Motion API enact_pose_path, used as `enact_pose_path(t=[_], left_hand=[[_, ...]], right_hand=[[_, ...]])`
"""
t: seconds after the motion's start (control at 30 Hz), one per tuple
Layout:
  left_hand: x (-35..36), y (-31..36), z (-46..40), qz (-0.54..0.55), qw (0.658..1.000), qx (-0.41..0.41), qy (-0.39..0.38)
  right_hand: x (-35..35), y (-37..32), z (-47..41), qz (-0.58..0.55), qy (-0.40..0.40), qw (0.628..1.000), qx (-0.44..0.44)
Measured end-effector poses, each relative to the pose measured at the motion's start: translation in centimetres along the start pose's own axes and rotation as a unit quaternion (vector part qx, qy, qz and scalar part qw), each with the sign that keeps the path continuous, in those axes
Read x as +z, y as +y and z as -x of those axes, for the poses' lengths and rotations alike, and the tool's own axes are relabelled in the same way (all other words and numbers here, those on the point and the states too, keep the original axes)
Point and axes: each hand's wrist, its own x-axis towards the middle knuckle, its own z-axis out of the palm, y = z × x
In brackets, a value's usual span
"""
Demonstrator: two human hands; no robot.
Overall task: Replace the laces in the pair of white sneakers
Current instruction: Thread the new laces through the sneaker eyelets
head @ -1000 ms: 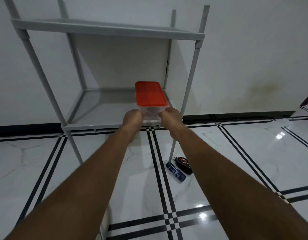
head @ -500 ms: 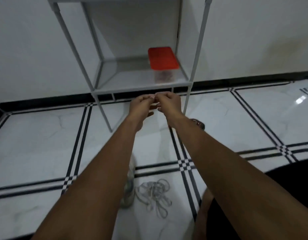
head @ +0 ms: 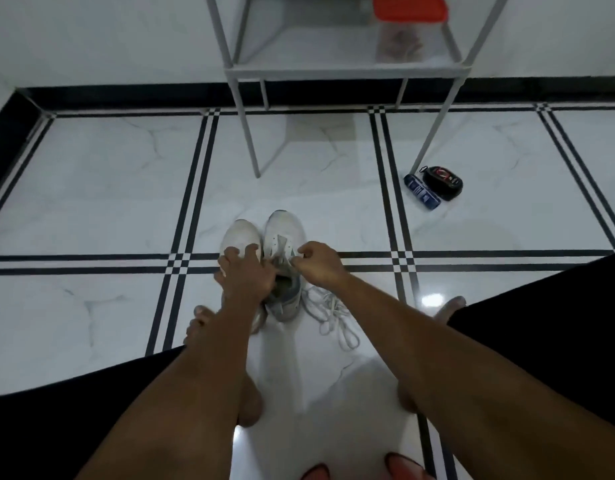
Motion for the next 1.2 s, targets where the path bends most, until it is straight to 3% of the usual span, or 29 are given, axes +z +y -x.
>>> enact_pose_path(t=[0.1,0.23,0.6,0.73,0.9,1.07,1.13,1.2], left_hand=[[1.3,-1.8,0.3,-0.017,0.999,-0.008,-0.049],[2.0,-1.7,0.5,-0.019,0.997,0.045,-0.061],[4.8,7.7,1.5,-0.058,0.975,0.148,-0.154],[4.8,7.8,1.5,-0.074,0.976,0.150,-0.143],[3.4,3.9,0.2,-0.071,0.987,0.096,-0.107],[2.7,2.5,-0.9,-0.057,0.989,0.049,-0.127],[3.0,3.5,-0.4,-0.109,0.990,0.055,-0.069],[3.7,5.6,0.5,-0.148,0.979,0.141,0.014]], right_hand=[[2.5,0.7,-0.4,0.040,-0.037,0.998,-0.018],[3.9,2.3,-1.1,0.076,-0.055,0.996,-0.002],[-4.0,9.0,1.1,0.096,0.051,0.994,0.019],[-4.9,9.0,1.4,0.093,0.051,0.994,0.016],[-4.8,8.9,1.1,0.087,0.040,0.995,0.014],[-5.1,9.3,0.9,0.073,0.028,0.997,0.014],[-5.2,9.3,0.8,0.061,0.019,0.998,0.011],[-5.6,9.6,0.9,0.006,0.042,0.999,0.015]])
